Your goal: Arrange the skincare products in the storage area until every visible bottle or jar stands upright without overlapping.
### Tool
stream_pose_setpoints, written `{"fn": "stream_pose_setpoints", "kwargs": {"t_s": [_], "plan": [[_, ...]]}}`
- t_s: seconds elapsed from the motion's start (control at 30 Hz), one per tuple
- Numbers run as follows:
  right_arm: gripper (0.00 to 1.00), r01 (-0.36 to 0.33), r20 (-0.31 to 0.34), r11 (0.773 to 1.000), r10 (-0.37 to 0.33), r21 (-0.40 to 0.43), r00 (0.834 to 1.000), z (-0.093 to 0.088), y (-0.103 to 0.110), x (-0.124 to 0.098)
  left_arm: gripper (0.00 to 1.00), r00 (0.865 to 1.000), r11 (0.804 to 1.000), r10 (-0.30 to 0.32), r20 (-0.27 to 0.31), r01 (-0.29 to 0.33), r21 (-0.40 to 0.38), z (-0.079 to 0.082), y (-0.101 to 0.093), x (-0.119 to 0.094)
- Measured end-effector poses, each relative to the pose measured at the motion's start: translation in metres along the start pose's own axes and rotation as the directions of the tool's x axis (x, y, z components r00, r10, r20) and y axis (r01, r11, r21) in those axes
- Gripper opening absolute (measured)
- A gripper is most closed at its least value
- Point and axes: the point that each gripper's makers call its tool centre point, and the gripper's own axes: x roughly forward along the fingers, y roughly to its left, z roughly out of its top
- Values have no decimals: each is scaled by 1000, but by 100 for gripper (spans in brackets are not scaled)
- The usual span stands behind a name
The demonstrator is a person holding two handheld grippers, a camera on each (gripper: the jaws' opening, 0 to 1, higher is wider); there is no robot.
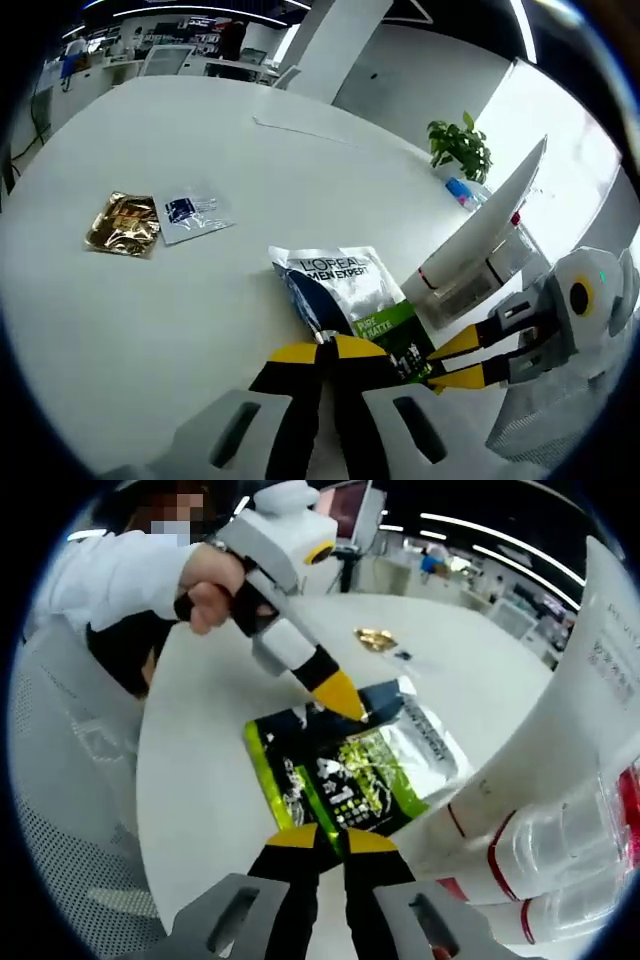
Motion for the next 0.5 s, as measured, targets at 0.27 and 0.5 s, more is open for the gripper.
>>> {"fn": "stream_pose_setpoints", "kwargs": {"t_s": [0.27,0.5], "plan": [[0,19,-6,1000,-19,1,1000,1,-8,1,1,1000,1000,8,14,-8,15,4,1,3],[0,18,0,1000,-18,10,1000,1,-8,2,1,1000,998,14,20,-15,56,7,2,4]]}}
